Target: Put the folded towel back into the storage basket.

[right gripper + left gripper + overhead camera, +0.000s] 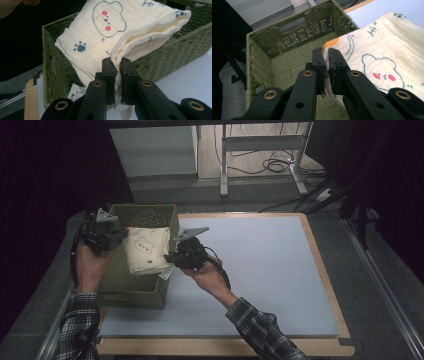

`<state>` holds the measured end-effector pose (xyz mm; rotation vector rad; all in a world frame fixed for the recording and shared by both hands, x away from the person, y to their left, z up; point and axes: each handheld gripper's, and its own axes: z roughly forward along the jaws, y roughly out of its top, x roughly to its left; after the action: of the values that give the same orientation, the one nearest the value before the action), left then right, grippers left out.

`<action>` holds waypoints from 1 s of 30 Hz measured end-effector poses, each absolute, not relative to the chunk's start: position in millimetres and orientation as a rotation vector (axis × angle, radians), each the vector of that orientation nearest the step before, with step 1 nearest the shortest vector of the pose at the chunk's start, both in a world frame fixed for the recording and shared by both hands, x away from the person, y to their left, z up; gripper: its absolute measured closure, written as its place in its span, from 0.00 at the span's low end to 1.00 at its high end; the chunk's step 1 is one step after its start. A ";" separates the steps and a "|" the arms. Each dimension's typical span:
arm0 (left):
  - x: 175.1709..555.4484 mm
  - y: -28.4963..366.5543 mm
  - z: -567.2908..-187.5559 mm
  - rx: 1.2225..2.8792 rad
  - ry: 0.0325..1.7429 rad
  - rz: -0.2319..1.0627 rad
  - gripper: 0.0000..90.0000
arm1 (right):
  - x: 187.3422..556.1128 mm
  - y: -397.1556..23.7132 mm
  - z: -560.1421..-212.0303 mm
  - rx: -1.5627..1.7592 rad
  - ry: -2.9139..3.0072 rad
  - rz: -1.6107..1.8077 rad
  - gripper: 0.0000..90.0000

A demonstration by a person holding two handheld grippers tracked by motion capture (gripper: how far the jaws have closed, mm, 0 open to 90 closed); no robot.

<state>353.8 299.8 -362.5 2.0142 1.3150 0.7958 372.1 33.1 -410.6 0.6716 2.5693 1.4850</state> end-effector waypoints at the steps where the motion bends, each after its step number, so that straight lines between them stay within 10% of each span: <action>1: 352.9 303.3 -363.1 2.014 1.323 0.797 0.93 | 369.6 41.9 -412.0 0.663 2.576 1.489 0.92; 30: 335.8 353.0 -405.8 2.041 1.440 0.762 0.93 | 339.8 125.1 -448.9 0.655 2.686 1.386 0.91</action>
<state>335.8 353.0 -405.8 2.0407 1.4398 0.7622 339.8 125.1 -448.9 0.6547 2.6860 1.3864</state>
